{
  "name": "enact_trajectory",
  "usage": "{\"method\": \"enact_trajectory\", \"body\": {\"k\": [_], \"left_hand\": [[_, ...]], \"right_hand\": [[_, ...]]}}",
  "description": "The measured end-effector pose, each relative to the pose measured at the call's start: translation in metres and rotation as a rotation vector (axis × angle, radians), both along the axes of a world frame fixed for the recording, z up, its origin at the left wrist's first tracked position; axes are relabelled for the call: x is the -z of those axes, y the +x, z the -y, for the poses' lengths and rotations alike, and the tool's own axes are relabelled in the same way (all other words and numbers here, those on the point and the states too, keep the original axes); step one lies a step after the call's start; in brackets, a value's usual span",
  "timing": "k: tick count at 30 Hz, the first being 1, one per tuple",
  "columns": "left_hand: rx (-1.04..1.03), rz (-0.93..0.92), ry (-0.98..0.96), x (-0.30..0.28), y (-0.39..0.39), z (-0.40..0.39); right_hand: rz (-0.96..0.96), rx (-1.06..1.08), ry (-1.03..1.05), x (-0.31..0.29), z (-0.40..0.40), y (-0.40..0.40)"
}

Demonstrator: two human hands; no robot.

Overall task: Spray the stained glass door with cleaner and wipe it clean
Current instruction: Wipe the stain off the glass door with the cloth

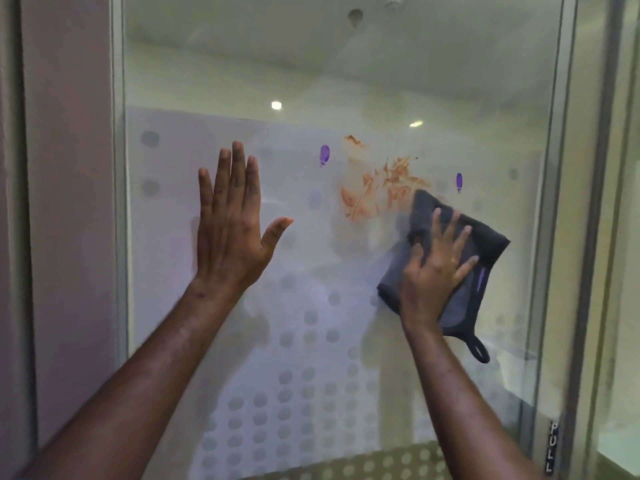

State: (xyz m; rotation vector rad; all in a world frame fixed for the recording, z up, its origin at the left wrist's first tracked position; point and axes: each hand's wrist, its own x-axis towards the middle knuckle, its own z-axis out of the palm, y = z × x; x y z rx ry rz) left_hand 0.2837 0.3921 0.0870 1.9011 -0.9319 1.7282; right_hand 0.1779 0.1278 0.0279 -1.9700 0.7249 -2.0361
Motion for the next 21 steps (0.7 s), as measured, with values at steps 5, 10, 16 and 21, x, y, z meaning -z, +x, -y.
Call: {"method": "enact_trajectory", "body": {"k": [5,10,16,21], "left_hand": [[0.015,0.023,-0.003,-0.019,-0.004,0.011],[-0.057,0.013,0.008,-0.029,-0.006,0.019],[-0.151,-0.014,0.056,-0.028,-0.005,0.018],[-0.14,0.001,0.049,-0.021,0.007,-0.006]], "right_hand": [[-0.188,-0.028,-0.389,-0.011,-0.074,0.024],[-0.232,-0.044,-0.615,-0.041,-0.063,0.025],[-0.088,0.036,-0.249,-0.077,0.007,0.001],[0.051,-0.079,-0.061,-0.103,0.008,-0.001]]}}
